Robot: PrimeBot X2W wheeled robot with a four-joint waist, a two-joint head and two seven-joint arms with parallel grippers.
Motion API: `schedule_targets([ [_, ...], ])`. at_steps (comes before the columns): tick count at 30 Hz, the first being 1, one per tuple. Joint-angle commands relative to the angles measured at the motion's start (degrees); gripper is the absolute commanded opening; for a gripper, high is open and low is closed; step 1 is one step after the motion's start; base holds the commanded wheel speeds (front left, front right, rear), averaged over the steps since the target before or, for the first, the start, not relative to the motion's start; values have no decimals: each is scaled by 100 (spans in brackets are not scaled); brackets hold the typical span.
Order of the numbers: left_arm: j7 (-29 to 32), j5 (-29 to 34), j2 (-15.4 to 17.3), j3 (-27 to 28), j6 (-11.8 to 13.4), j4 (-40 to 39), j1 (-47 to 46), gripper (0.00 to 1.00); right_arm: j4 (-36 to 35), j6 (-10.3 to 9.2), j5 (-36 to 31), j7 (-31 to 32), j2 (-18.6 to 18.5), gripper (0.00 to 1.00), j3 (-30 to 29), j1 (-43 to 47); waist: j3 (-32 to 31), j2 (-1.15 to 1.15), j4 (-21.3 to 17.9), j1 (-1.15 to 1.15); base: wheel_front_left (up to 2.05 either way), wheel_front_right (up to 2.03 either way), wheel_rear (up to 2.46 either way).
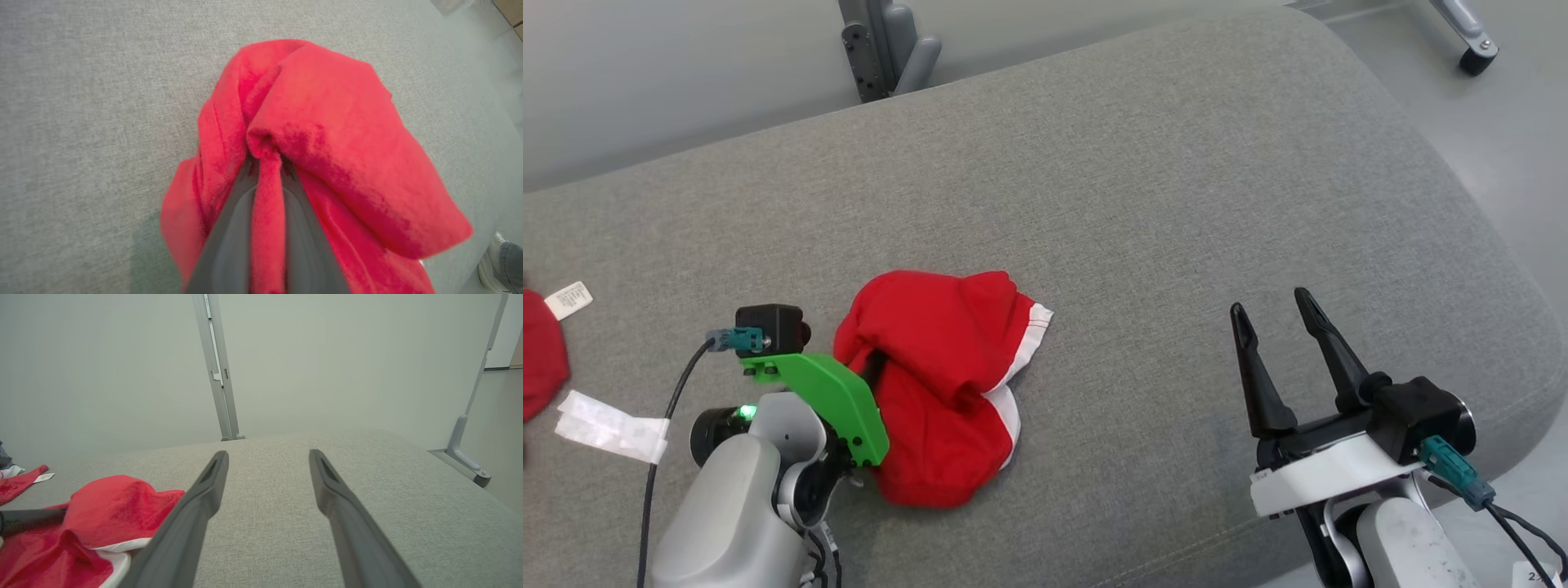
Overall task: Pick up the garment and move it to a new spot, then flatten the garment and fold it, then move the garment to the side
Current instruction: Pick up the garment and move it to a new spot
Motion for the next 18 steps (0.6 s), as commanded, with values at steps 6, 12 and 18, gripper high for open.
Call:
schedule_targets([
  [6,-836,506,38,-190,80,134,-150,100,20,-3,27,-18,0,100,-39,201,-199,29,240,0,0,0,0],
  [12,-1838,954,67,-157,604,-284,266,100,-45,-3,-73,-19,-1,100,-154,399,-438,29,537,0,0,0,0],
  [18,-2733,1334,114,-179,1117,-1136,972,100,-283,-3,-289,-19,-34,100,-397,527,-592,29,908,0,0,0,0],
])
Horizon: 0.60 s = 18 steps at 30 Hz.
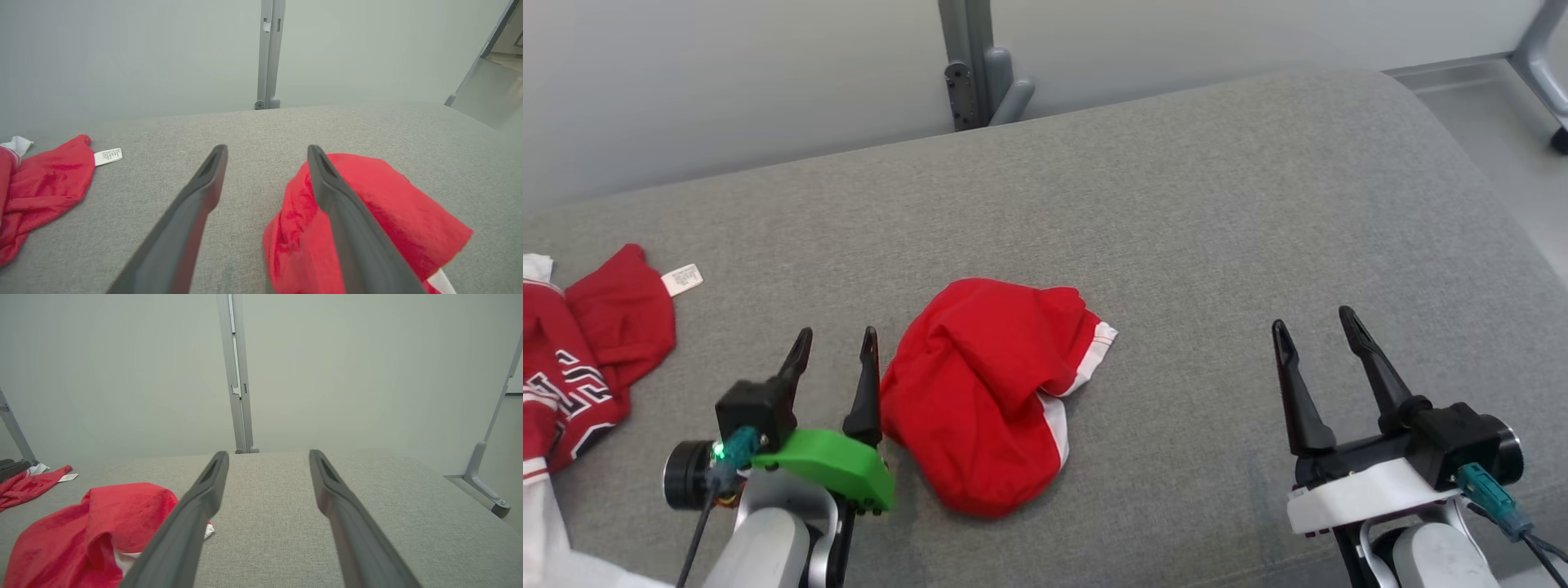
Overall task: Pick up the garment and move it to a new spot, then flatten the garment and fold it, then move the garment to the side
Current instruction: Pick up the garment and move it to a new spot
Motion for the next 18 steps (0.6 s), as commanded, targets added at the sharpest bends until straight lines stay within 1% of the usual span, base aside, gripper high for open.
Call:
schedule_targets([
  [1,-118,54,62,-10,67,-128,241,100,-68,-4,-64,-18,-47,100,-53,106,-163,29,257,0,0,0,0],
  [2,-290,134,94,-41,115,-377,507,100,-139,-4,-147,-18,-105,100,-131,141,-205,29,368,0,0,0,0],
  [5,-471,220,205,12,190,-630,927,100,-166,-4,-251,-18,-226,100,-201,209,-260,29,514,0,0,0,0],
  [7,-542,76,133,150,218,-760,1234,100,-157,-4,-273,-18,-302,100,-229,208,-271,29,590,0,0,0,0],
  [10,-608,-26,154,419,229,-861,1626,100,-86,-4,-324,-18,-405,100,-275,206,-256,29,666,0,0,0,0],
  [13,-620,-27,104,647,208,-937,1969,100,17,-4,-335,-18,-409,100,-344,277,-256,29,741,0,0,0,0],
  [14,-622,39,111,731,153,-962,2058,100,49,-4,-343,-18,-413,100,-362,301,-256,29,768,0,0,0,0],
  [15,-623,146,54,899,35,-1035,2244,100,122,-4,-358,-18,-403,100,-386,351,-262,29,802,0,0,0,0],
  [18,-620,342,-57,1141,-242,-1169,2442,100,187,-4,-369,-18,-371,100,-423,413,-269,29,821,0,0,0,0],
])
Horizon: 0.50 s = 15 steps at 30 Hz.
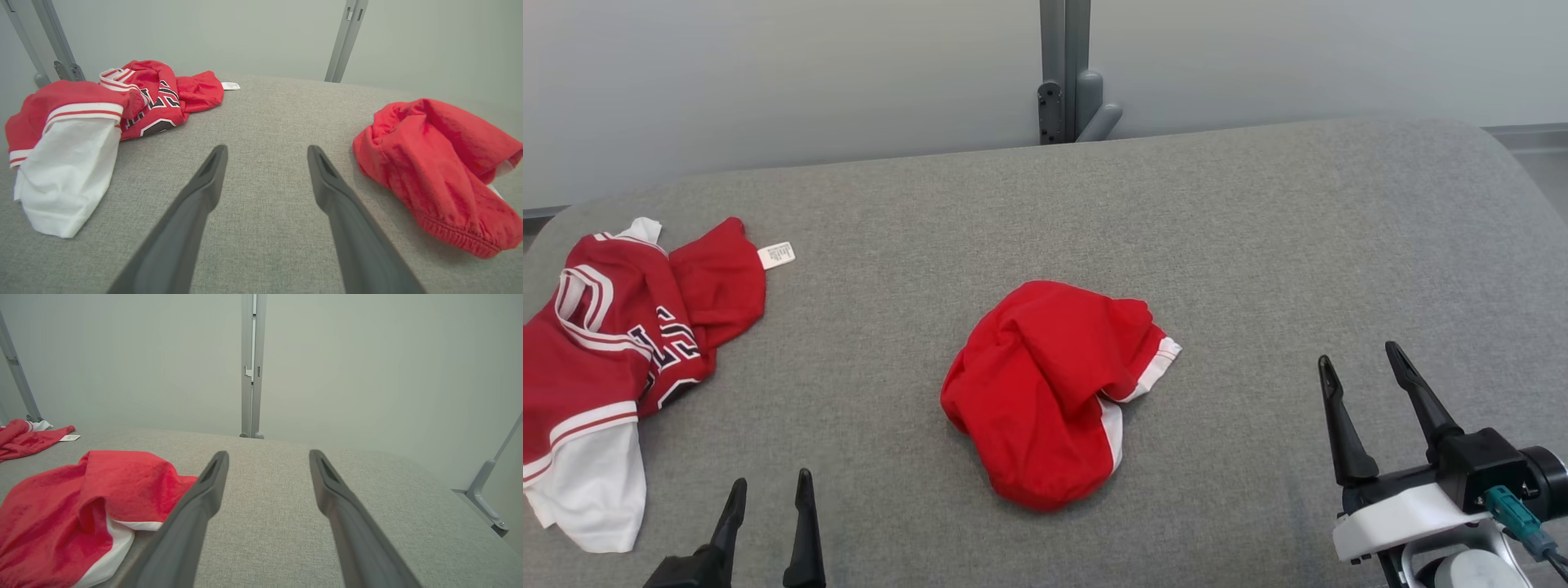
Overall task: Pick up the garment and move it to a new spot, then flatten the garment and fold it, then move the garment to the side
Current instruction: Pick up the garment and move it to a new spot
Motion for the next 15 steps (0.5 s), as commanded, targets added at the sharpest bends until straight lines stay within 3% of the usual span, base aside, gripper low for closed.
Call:
schedule_targets([
  [1,-18,97,-75,138,-153,-82,127,100,39,-4,-40,-18,12,100,-31,93,-6,29,0,0,0,0,0],
  [4,-18,272,-261,437,-434,-184,257,100,115,-4,-57,-18,61,100,-113,121,-13,29,-11,0,0,0,0],
  [15,-19,744,-664,1044,-884,-163,376,100,219,-4,-87,-18,171,100,-146,55,-15,29,-85,0,0,0,0],
])
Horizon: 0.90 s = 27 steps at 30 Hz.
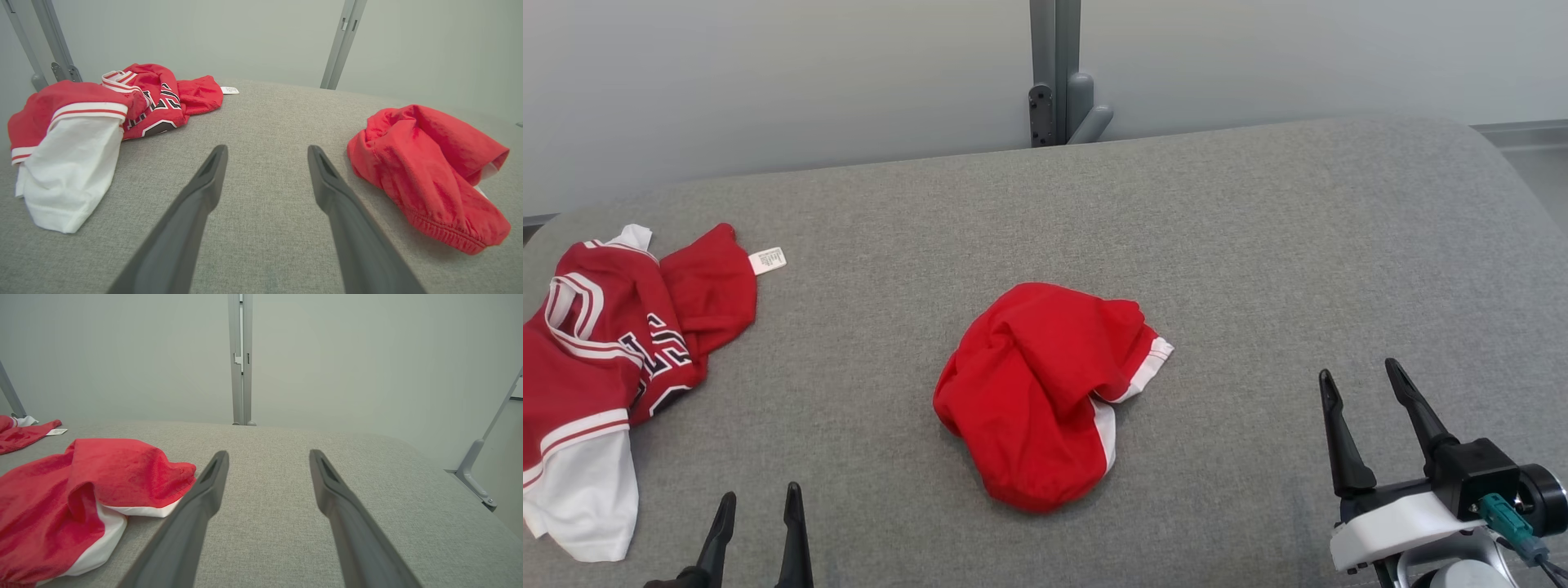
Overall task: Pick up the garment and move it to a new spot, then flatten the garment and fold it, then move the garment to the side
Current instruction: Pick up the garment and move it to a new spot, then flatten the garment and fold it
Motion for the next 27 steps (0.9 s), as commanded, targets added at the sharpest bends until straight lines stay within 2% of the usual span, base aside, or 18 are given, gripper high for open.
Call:
schedule_targets([
  [1,-18,76,-18,59,-54,10,38,100,14,-4,-33,-18,3,100,-9,-33,6,29,-2,0,0,0,0],
  [11,-19,284,-116,89,-179,34,-80,100,62,-4,4,-18,21,100,-57,-70,-8,29,-32,0,0,0,0],
  [22,-19,236,-140,58,-205,51,0,100,92,-4,21,-18,44,100,-50,-100,-54,29,-150,0,0,0,0],
  [27,-10,-96,-153,-364,-206,375,-28,100,84,-4,36,-18,14,100,-11,-111,-66,29,-208,0,0,0,0],
])
